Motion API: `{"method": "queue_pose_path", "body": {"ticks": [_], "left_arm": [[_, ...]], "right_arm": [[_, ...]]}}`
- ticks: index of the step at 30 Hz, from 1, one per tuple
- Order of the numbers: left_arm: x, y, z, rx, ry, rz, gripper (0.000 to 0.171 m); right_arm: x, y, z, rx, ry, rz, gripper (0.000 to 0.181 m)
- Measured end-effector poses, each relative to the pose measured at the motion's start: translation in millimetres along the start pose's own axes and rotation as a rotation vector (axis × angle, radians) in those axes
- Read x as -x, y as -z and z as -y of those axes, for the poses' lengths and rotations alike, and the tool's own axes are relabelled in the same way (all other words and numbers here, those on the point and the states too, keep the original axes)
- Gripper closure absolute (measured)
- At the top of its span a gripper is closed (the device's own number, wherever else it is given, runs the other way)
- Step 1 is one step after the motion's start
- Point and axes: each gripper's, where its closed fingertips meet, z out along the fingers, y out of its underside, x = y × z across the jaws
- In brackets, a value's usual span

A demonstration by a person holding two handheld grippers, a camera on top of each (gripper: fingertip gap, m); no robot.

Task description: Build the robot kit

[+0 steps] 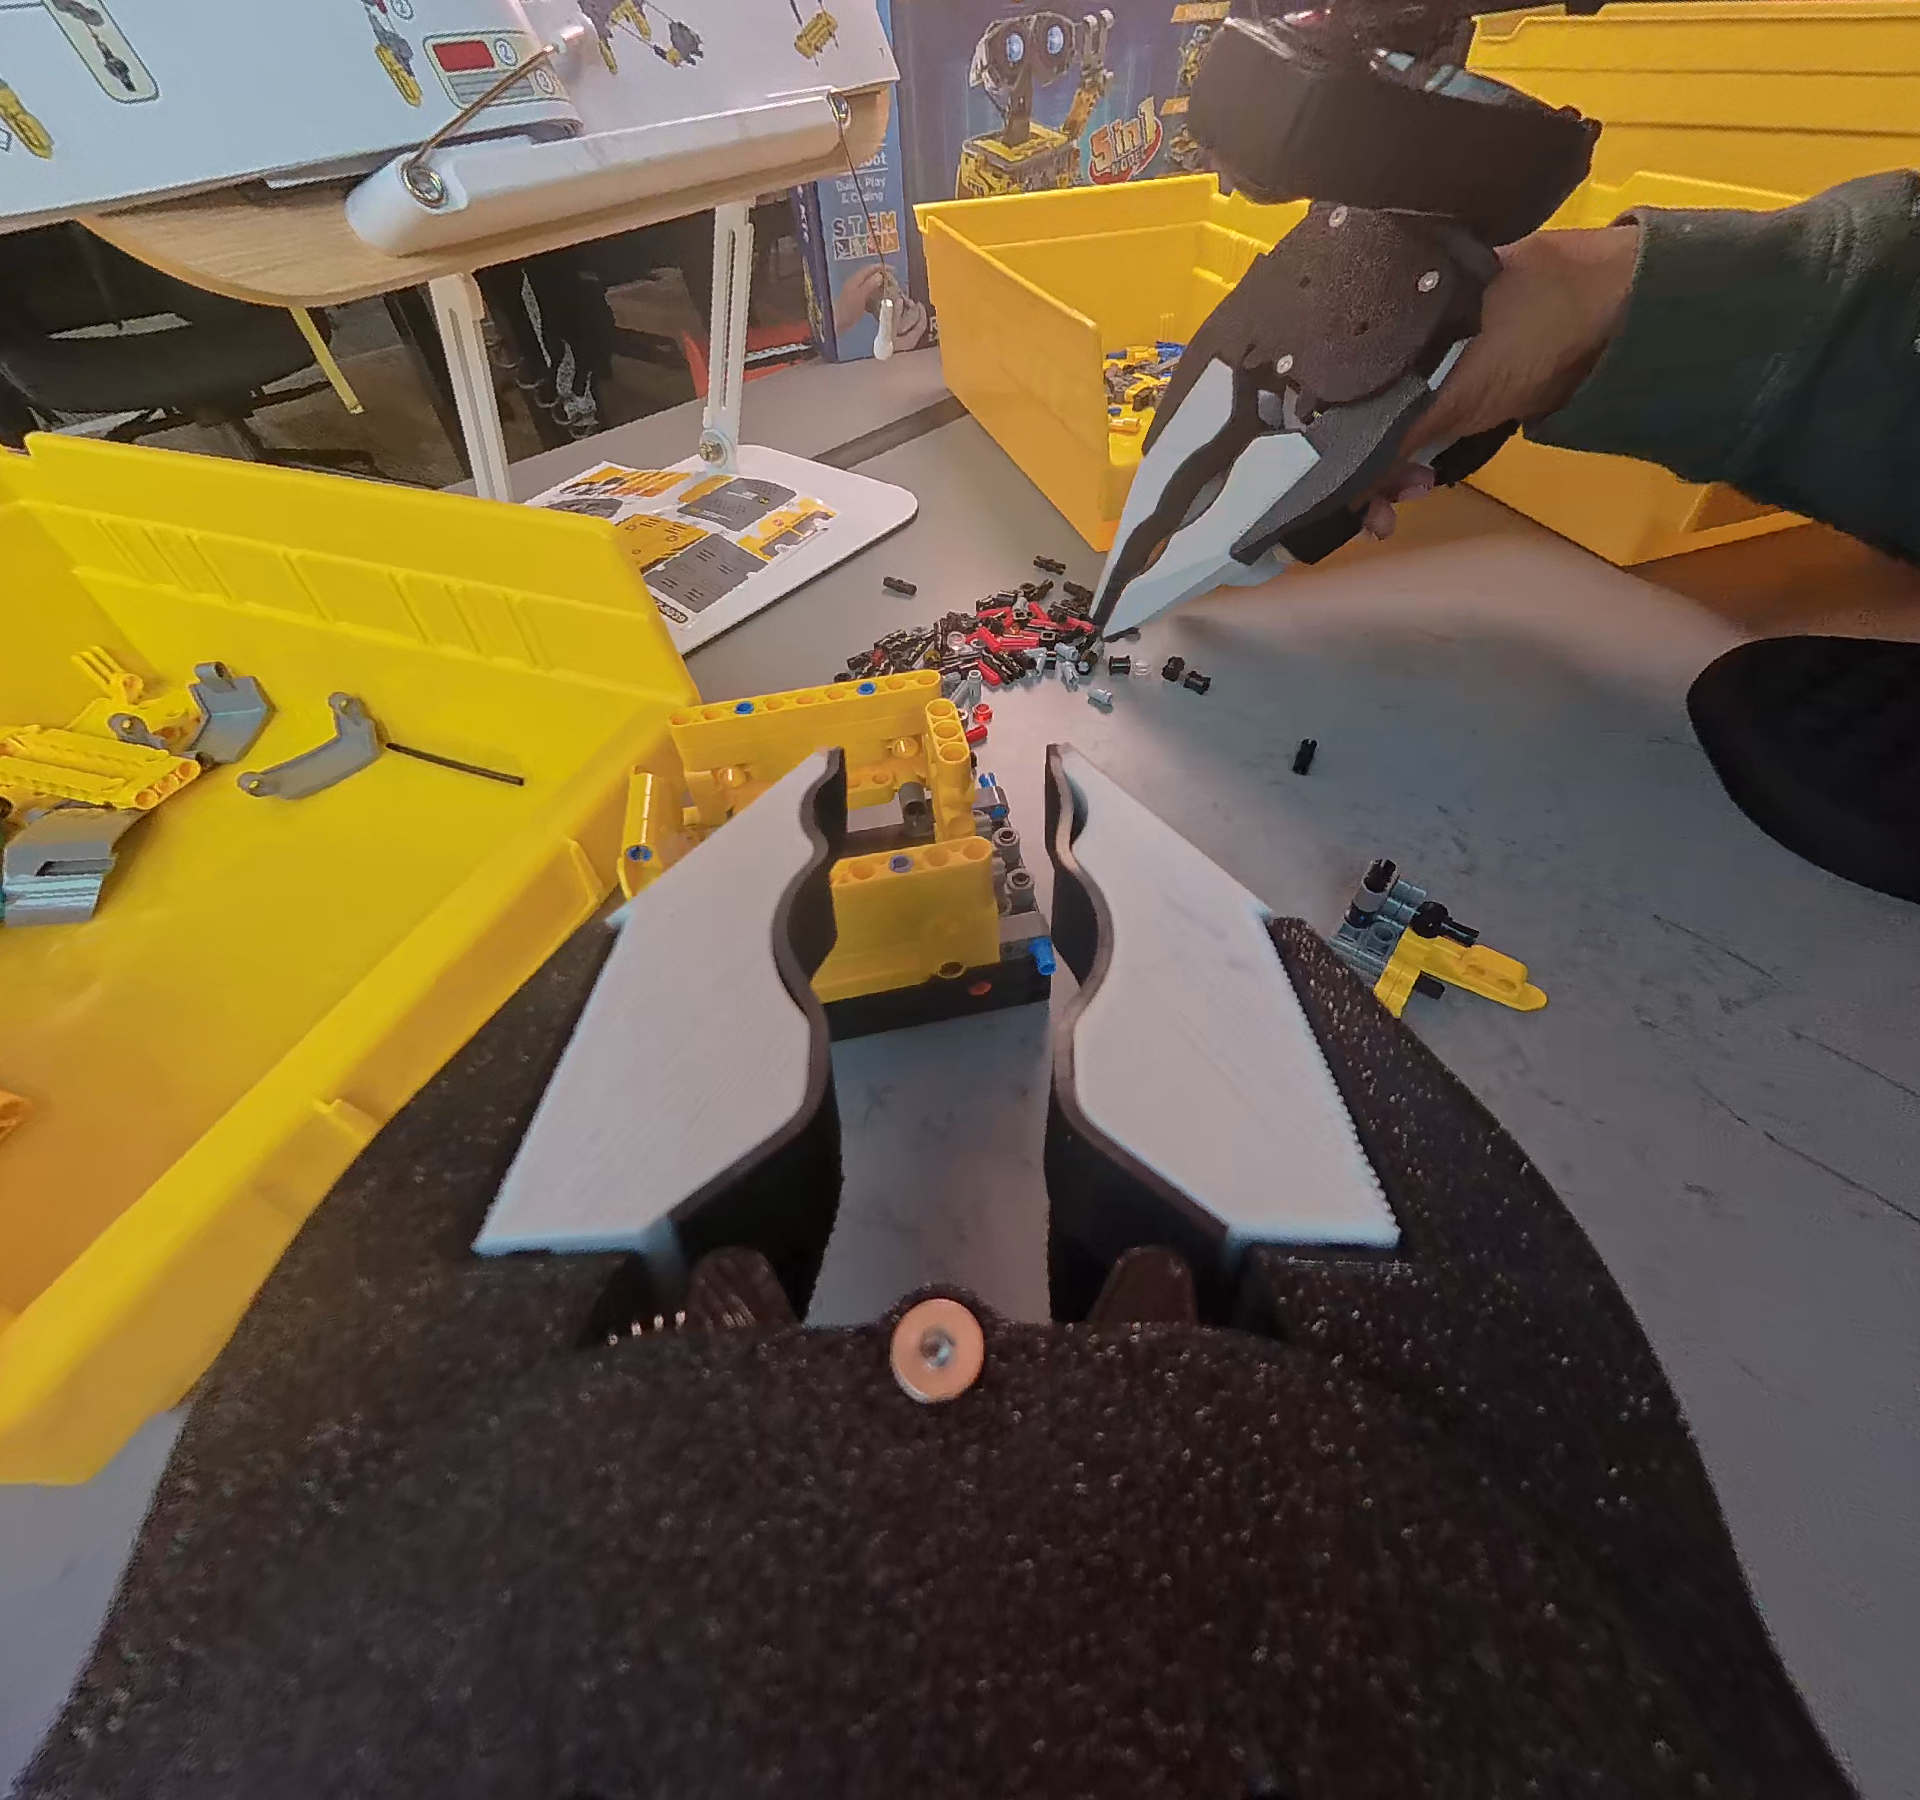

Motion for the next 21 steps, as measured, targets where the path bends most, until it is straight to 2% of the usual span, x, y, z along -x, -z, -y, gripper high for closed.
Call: {"method": "queue_pose_path", "body": {"ticks": [15,21], "left_arm": [[-3.0,1.5,1.7,-0.002,-0.002,-0.020,0.135],[-4.3,1.4,1.5,0.001,-0.005,-0.026,0.135]], "right_arm": [[0.9,-3.2,-3.7,0.092,0.081,0.116,0.172],[1.6,-3.0,-2.3,0.120,0.088,0.165,0.178]]}}
